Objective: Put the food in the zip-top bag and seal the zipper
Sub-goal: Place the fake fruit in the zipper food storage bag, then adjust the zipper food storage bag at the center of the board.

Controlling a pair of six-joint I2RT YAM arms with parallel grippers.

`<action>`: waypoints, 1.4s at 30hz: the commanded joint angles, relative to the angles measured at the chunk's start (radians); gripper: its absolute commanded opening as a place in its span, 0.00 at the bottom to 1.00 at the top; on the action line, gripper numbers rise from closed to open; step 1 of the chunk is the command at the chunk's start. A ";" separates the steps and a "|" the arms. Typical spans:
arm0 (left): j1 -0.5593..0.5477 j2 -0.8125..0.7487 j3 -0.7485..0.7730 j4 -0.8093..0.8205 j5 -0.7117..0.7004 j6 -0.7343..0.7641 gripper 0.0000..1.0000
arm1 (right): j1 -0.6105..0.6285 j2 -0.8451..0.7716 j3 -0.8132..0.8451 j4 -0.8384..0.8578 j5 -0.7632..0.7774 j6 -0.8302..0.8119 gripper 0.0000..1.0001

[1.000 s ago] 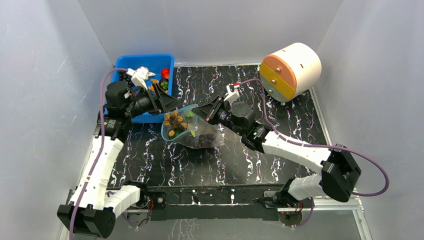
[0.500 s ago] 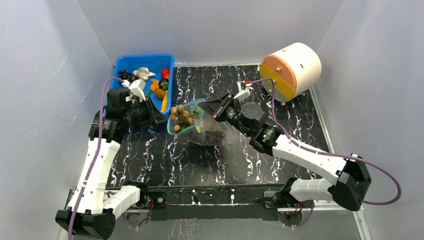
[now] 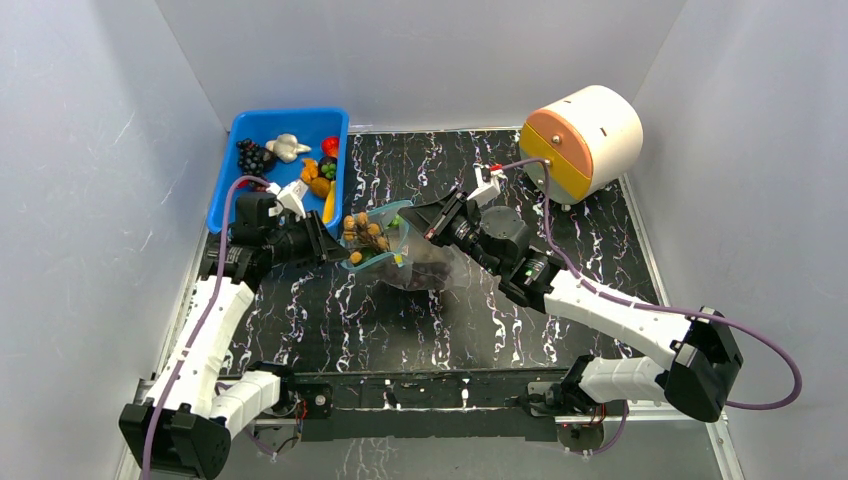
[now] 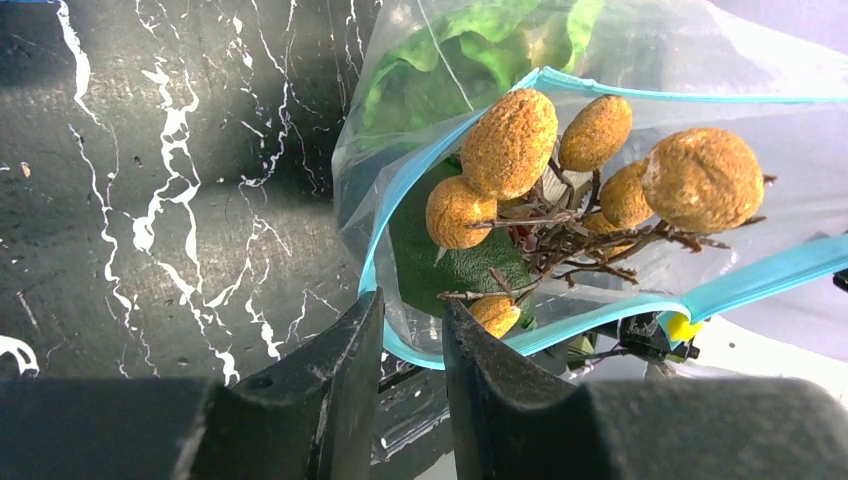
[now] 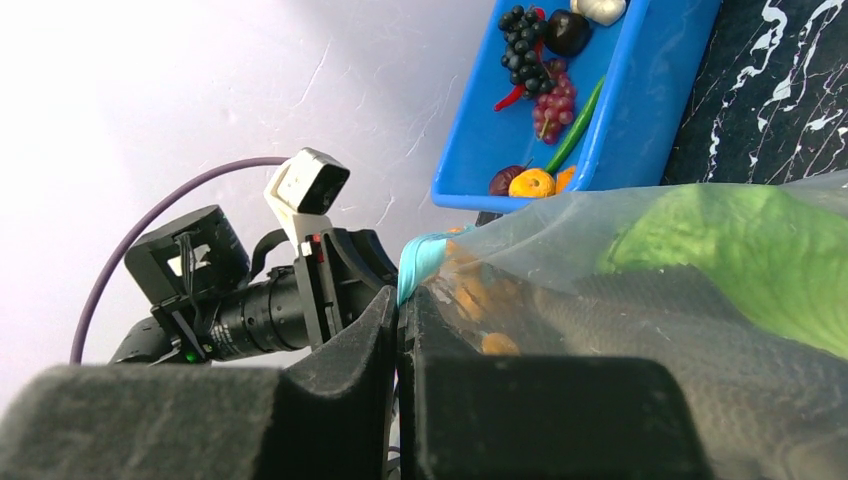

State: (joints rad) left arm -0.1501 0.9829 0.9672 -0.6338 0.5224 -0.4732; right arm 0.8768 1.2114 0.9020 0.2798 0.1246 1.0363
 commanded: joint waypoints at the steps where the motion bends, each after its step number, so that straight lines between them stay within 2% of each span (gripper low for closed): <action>1: -0.003 0.008 -0.025 0.089 0.001 -0.037 0.27 | 0.001 -0.016 0.018 0.134 -0.013 0.001 0.00; 3: -0.003 0.018 -0.028 0.105 -0.009 -0.048 0.27 | 0.001 -0.012 0.013 0.137 -0.020 0.005 0.00; 6: -0.003 0.059 0.013 0.040 -0.065 -0.014 0.27 | 0.001 -0.010 0.019 0.129 -0.014 0.001 0.00; 11: -0.003 0.053 0.039 -0.021 -0.120 0.046 0.37 | 0.000 -0.011 0.033 0.101 0.009 -0.020 0.00; 14: -0.003 0.046 0.046 -0.021 -0.095 0.045 0.49 | 0.000 -0.013 0.019 0.115 0.018 -0.011 0.00; 19: -0.003 0.052 0.005 0.040 -0.007 0.009 0.53 | 0.001 -0.003 0.010 0.121 0.005 0.002 0.00; 20: -0.003 0.062 0.002 0.039 -0.003 0.007 0.56 | 0.001 -0.004 0.007 0.124 0.004 0.006 0.00; 22: -0.004 0.073 -0.004 0.038 -0.005 0.005 0.73 | 0.001 -0.007 0.002 0.127 0.002 0.008 0.00; 24: -0.003 0.074 -0.010 0.049 -0.017 -0.002 0.97 | 0.001 -0.008 0.004 0.122 -0.002 0.006 0.00; 26: -0.003 0.077 -0.007 0.053 -0.022 -0.005 0.98 | 0.001 -0.010 0.009 0.114 -0.001 0.003 0.00; 33: -0.003 0.075 -0.007 0.062 -0.025 0.015 0.97 | 0.001 -0.006 0.014 0.118 -0.006 0.002 0.00; 35: -0.003 0.069 -0.010 0.060 -0.042 0.023 0.85 | 0.000 -0.004 0.013 0.124 -0.008 0.003 0.00; 38: -0.003 0.046 -0.032 0.076 -0.033 0.014 0.56 | 0.001 -0.004 0.010 0.128 -0.011 0.005 0.00; 42: -0.003 0.014 -0.082 0.127 -0.003 -0.012 0.31 | 0.002 -0.014 0.005 0.128 -0.009 0.004 0.00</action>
State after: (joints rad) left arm -0.1528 1.0428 0.9237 -0.5495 0.4835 -0.4717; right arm 0.8768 1.2278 0.8852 0.2600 0.1200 1.0260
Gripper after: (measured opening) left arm 0.391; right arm 0.009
